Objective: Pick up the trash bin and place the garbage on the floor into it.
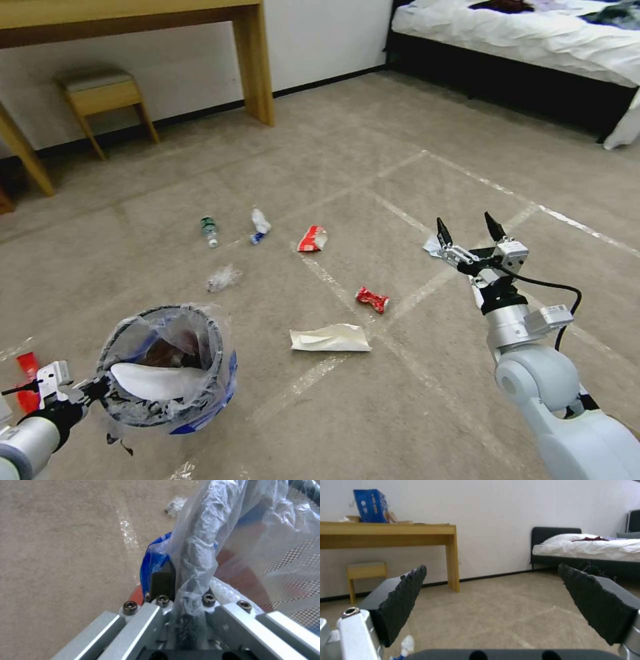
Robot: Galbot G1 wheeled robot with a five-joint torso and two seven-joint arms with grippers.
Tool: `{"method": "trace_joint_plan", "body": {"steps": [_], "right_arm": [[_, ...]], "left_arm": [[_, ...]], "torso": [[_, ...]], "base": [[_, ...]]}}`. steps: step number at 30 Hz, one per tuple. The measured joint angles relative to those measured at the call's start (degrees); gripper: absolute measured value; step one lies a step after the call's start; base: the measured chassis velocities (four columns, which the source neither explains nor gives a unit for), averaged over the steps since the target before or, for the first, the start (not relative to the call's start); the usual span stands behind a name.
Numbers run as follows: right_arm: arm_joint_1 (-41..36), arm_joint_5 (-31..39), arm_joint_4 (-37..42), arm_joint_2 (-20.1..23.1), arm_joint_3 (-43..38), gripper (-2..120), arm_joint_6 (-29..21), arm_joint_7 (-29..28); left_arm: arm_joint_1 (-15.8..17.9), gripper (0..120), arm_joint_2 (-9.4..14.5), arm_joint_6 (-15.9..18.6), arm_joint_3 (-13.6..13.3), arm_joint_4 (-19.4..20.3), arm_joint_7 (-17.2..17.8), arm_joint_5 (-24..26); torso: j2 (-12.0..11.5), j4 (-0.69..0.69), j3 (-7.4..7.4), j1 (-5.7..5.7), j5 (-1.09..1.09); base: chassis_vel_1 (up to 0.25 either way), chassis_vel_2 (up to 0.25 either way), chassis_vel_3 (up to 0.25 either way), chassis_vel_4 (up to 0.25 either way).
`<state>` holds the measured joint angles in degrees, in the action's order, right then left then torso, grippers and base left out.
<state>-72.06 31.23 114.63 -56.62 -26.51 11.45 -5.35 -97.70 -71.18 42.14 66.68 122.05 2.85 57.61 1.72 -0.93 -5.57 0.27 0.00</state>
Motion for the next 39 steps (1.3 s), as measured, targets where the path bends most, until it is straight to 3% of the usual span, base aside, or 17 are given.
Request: {"method": "trace_joint_plan", "body": {"steps": [11,29,31,34,37,39], "right_arm": [[-0.38,-0.59,-0.13,-0.14,0.69,100,-0.41,-0.55],[0.96,-2.39,-1.42,0.31,2.35,100,0.30,-1.80],[1.33,-2.50,-1.12,1.20,3.09,100,-1.15,-2.39],[2.74,-0.21,0.73,6.01,6.94,100,-13.55,-4.12],[3.04,1.15,1.34,7.74,8.34,100,-17.98,-4.35],[4.56,5.20,2.35,11.26,12.21,100,-27.96,-5.28]], "left_arm": [[-1.10,1,0.76,0.00,2.32,-0.71,0.09,1.09],[-2.01,1,0.01,0.00,2.51,-0.13,-0.08,0.97],[-2.09,1,0.01,0.00,2.51,-0.14,-0.08,0.93],[-1.83,1,0.44,0.00,2.16,-0.13,0.01,0.84],[-1.28,1,0.67,0.01,1.59,-0.17,0.19,0.84],[-0.38,1,0.95,0.00,0.70,-0.48,0.34,0.81]], "torso": [[0.00,0.01,0.01,0.00,0.00],[0.00,0.01,-0.01,0.02,0.01],[0.00,0.01,0.00,0.01,0.00],[0.00,0.03,0.00,0.00,0.00],[0.00,0.03,0.00,0.00,0.02],[0.00,-0.01,0.00,0.01,-0.01]], "base": [[0.000,0.000,0.000,0.000],[-0.083,0.076,0.084,-0.092],[0.000,0.000,0.000,0.000],[0.000,0.000,0.000,0.000],[0.000,0.000,0.000,0.000],[0.000,0.000,0.000,0.000]]}}
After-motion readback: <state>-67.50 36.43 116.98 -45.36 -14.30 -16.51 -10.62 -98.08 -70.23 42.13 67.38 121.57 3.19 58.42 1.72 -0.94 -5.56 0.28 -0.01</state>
